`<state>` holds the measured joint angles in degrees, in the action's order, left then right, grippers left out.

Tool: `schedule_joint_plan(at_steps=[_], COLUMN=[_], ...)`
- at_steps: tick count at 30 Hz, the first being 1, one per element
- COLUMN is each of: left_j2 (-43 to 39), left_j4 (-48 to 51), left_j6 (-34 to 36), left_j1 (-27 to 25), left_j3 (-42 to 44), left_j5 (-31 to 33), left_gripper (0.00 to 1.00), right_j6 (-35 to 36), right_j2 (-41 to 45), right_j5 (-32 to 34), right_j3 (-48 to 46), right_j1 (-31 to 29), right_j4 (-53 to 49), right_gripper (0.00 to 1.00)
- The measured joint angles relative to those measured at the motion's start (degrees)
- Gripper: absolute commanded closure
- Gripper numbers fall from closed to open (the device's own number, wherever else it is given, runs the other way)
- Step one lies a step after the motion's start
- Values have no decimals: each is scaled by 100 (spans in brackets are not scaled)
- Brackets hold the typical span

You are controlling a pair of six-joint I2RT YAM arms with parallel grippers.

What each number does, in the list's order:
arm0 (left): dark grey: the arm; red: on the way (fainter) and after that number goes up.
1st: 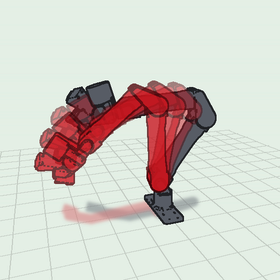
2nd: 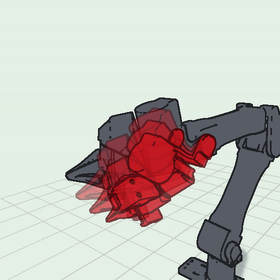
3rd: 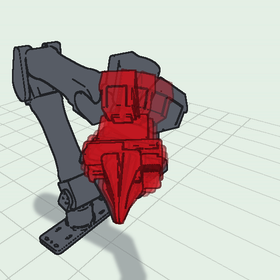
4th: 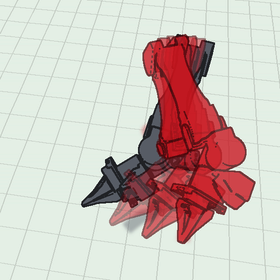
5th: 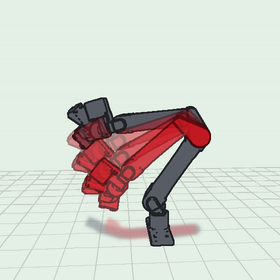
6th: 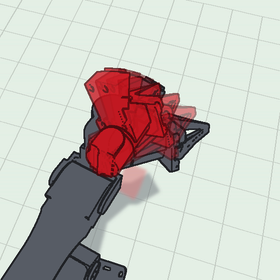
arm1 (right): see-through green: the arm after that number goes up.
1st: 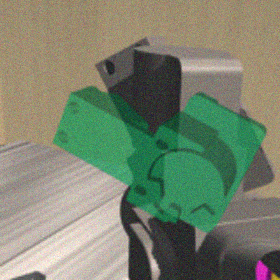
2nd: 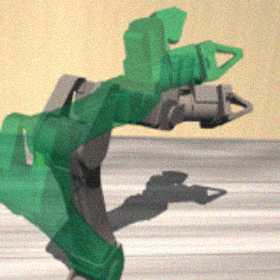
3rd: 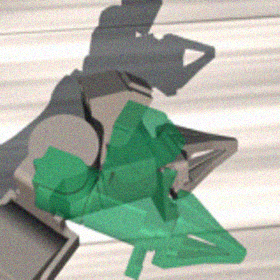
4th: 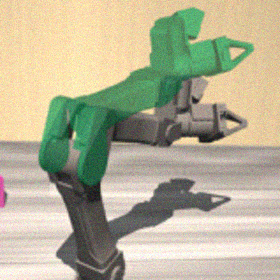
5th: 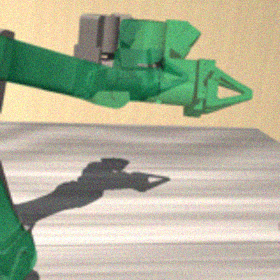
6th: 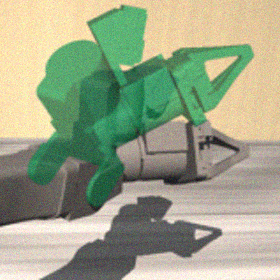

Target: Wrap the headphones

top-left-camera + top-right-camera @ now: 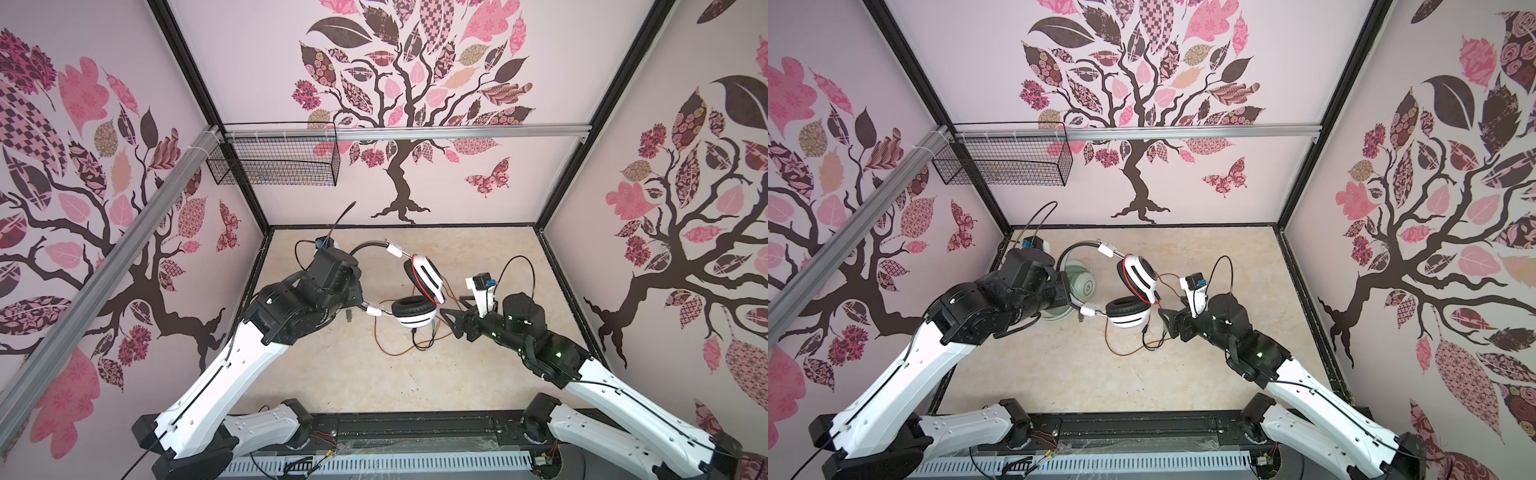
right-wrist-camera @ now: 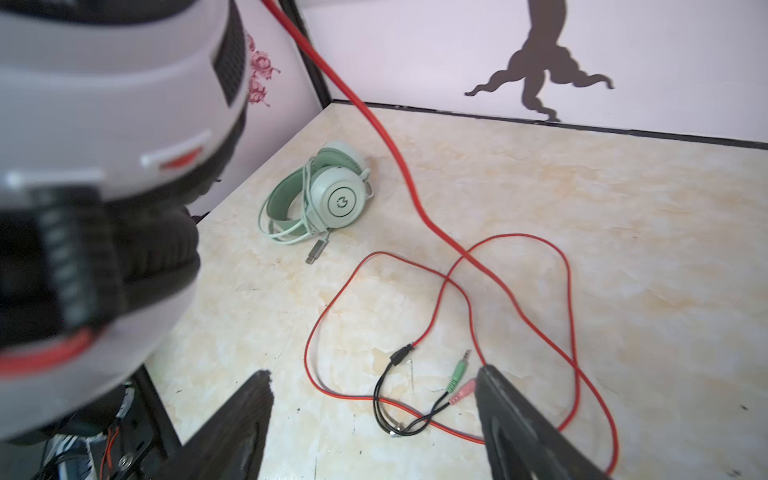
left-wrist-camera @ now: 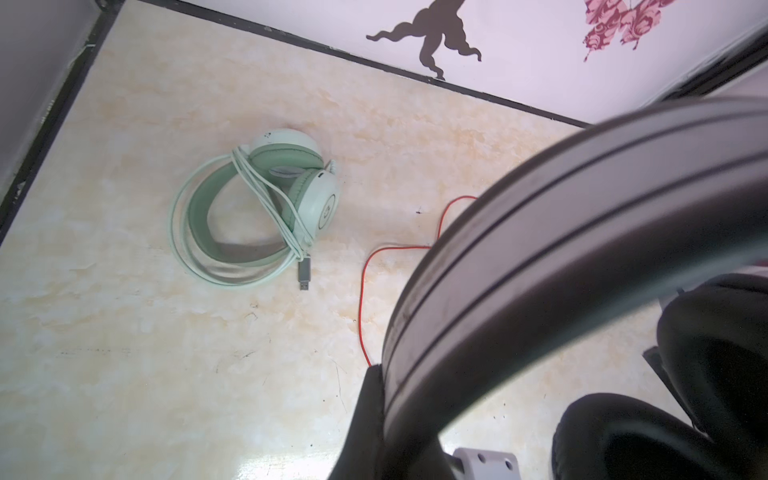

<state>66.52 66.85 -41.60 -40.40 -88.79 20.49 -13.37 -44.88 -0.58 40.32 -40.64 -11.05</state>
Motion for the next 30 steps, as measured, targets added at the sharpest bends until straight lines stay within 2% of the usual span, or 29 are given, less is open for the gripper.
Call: schedule_joint_plan(at_steps=[4,6,9,13,18,20,25,29,30], left_j2=[136,205,289,345,481,544,627,658,673], left_j4=[48,81,105,103,146,146,140,136,140], left_j6=[2,11,70,151,264,293,330,365,378], left_j1=[391,463,481,490,614,728,1097,1152,1152], left_j3=[-361,-588,-890,-1075,-1130,-1130,-1130,-1130,-1139], left_j5=[-39,-26,-15,4,24,-22,-175,-238,-267], left_gripper=[100,100,100,100,100,100,100,100,100], right_j6=[-297,-535,-901,-1263,-1720,-1943,-2524,-2647,-2653], right_j2=[57,94,-7,-769,-1526,-1670,-2072,-2524,-2664], right_j5=[341,306,-101,-826,-1403,-1460,-1386,-1172,-1121], right_j3=[-214,-525,-1043,-1399,-1569,-1648,-1735,-1733,-1725], right_j1=[166,466,1207,1930,1971,1974,1974,1974,1974], right_j4=[-118,-94,59,457,1176,1460,1989,2297,2345], right_gripper=[17,18,19,23,29,36,40,42,45])
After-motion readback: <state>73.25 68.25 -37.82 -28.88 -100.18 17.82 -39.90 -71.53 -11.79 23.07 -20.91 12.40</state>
